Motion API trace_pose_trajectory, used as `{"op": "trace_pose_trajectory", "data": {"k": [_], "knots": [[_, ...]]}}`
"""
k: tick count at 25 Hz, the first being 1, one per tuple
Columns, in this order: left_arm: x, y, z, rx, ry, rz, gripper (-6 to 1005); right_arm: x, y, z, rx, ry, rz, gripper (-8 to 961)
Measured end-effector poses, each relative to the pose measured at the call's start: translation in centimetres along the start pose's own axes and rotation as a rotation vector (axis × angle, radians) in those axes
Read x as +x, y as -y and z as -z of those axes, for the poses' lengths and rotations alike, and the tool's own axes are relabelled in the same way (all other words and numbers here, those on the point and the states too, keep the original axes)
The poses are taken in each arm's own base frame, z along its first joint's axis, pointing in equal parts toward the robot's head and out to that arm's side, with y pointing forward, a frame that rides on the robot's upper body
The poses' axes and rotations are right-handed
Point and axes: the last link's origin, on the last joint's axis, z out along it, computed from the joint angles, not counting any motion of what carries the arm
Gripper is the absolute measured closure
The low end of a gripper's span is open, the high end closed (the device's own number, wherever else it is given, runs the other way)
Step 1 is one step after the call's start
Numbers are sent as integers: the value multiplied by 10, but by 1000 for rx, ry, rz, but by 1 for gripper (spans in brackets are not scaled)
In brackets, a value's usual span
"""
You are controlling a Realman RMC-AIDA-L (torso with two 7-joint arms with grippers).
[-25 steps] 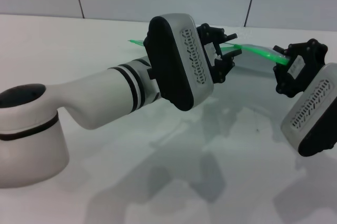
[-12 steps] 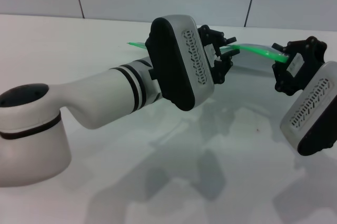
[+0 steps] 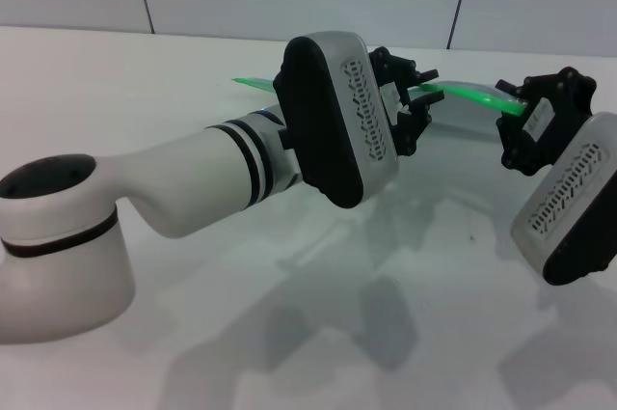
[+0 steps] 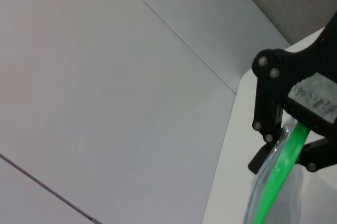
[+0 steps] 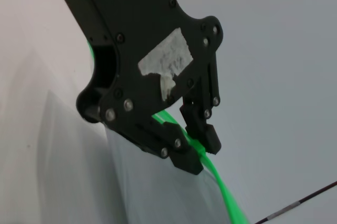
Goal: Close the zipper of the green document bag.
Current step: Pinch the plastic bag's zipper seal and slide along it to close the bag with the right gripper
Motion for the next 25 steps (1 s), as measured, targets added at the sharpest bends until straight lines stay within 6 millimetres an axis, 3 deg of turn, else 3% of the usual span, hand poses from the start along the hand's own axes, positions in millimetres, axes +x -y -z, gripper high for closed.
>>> {"op": "trace_pose_trajectory", "data": {"k": [25], "knots": [[-3,-4,-4,12,29,-22,911,0,0,-1,-1,3,-7,897]]}}
